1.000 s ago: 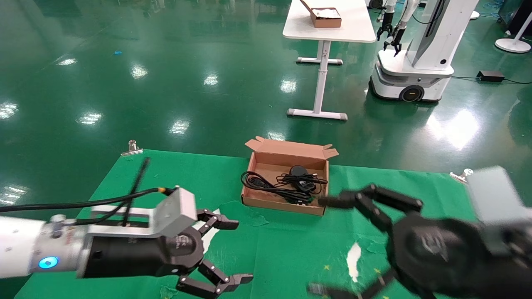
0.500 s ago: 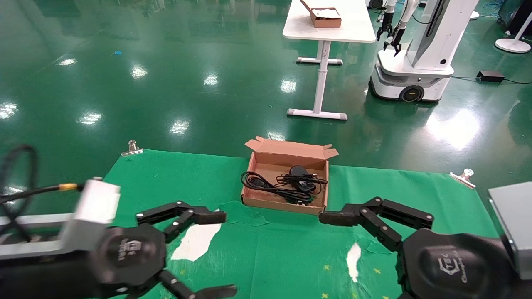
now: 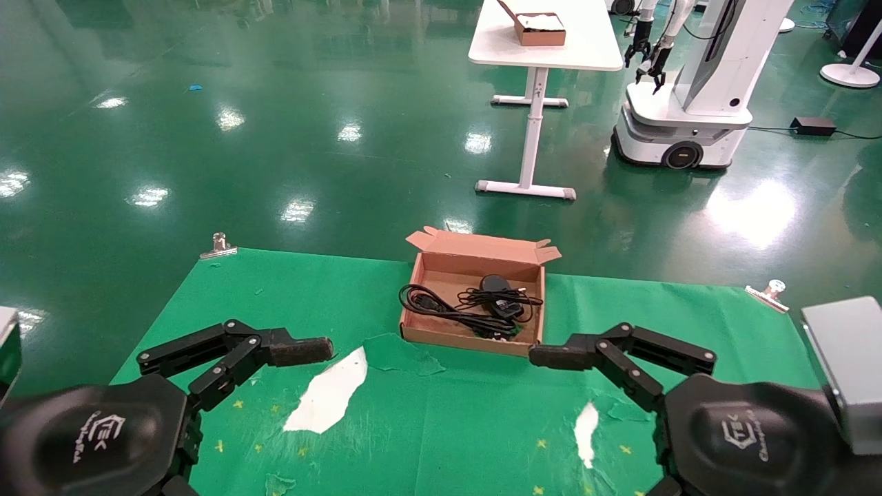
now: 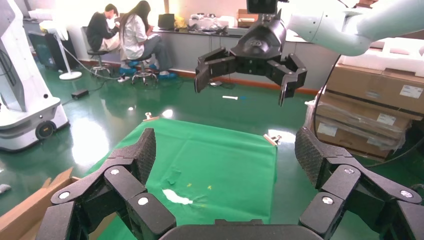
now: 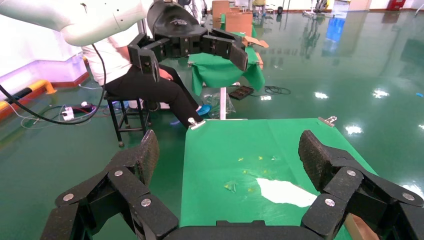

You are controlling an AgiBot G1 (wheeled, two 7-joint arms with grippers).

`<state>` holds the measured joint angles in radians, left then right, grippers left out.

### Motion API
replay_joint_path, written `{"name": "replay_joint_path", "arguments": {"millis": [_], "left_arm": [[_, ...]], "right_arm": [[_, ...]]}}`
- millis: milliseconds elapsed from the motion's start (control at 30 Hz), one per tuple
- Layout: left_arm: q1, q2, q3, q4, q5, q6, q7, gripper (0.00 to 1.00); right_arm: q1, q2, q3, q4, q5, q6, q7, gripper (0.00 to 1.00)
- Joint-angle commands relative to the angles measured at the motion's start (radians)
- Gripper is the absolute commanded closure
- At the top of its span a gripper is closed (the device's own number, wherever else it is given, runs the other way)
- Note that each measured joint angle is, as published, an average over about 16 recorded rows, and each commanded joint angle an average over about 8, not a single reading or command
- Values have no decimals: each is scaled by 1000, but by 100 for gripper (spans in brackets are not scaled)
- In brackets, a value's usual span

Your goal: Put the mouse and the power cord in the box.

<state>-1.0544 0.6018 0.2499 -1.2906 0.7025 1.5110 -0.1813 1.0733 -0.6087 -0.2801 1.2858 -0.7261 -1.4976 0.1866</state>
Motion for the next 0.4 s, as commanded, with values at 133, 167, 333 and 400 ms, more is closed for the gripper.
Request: {"name": "replay_joint_path", "arguments": {"millis": [133,167,333,400], "left_arm": [[-2,1,3,0,3,-1,-1,0],[-3,1,6,1,5,-3,-1,0],[-9,4,14,3,12,-7,-3,0],[-10,4,15,4,14,-8,-3,0]], "right_arm": [[0,0,0,-1,-1,0,0,0],[0,0,0,-1,-1,0,0,0],[1,-1,0,-1,-2,1,0,0],[1,-1,0,-1,-2,1,0,0]]}}
